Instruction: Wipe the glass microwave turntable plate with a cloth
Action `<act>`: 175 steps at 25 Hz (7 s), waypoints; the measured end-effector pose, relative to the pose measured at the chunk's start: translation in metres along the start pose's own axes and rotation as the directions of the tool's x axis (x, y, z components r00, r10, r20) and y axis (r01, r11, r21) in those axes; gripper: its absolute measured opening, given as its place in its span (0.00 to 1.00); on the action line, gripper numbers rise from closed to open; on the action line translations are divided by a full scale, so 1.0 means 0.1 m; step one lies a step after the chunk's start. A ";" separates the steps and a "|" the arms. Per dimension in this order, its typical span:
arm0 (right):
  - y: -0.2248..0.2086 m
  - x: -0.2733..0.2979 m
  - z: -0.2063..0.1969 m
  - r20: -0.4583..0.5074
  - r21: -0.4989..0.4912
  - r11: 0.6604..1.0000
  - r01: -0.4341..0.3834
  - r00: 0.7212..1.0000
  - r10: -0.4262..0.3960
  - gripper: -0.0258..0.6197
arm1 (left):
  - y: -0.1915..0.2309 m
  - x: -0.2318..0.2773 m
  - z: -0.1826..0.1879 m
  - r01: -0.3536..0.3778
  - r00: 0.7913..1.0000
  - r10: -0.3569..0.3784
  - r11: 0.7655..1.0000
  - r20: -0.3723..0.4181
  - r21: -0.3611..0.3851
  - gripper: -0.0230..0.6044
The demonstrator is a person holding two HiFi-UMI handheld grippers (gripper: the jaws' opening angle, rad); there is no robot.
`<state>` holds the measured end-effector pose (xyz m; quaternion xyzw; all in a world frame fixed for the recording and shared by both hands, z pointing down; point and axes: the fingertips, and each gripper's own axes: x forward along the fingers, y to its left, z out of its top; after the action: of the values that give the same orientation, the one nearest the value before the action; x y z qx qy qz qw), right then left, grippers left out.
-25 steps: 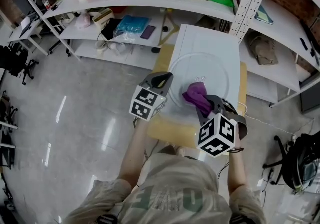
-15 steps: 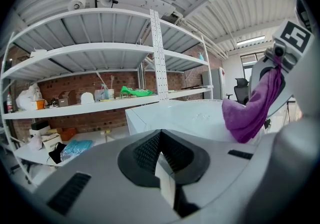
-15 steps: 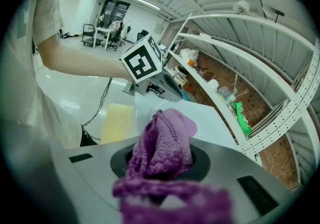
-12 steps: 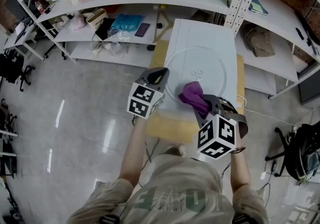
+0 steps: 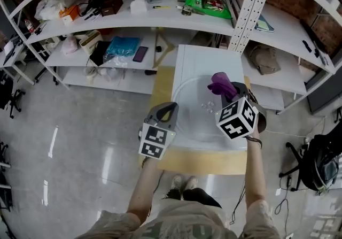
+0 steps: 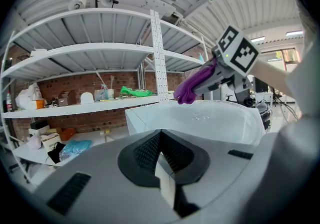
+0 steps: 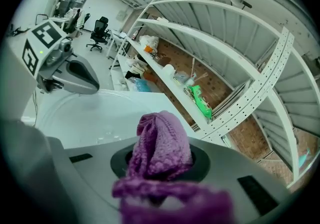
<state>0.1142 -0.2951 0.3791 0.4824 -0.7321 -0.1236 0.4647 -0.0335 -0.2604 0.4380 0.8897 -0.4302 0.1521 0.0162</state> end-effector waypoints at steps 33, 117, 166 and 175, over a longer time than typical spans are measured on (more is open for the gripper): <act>1.09 -0.77 -0.31 -0.066 -0.147 0.981 -0.126 0.991 0.118 0.11 | 0.03 0.03 0.01 -0.019 1.000 0.020 0.999 -0.023 0.028 0.04; 1.09 -1.14 -0.50 -0.071 -0.206 0.957 -0.204 0.979 0.193 0.12 | 0.02 0.00 0.01 -0.046 0.999 0.046 0.999 -0.014 0.027 0.04; 1.04 -1.18 -0.69 -0.061 -0.110 0.971 -0.211 0.977 0.206 0.12 | 0.04 -0.01 0.00 -0.059 0.998 0.059 0.998 -0.010 0.025 0.04; 0.69 -1.10 -0.56 -0.030 -0.092 0.985 -0.145 0.989 0.143 0.12 | 0.05 -0.01 0.00 -0.059 0.998 0.059 0.998 -0.011 0.022 0.04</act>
<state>0.1296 -0.1550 0.3907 0.4072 -0.7529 -0.1184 0.5033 -0.0378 -0.2623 0.4375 0.8758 -0.4545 0.1622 0.0044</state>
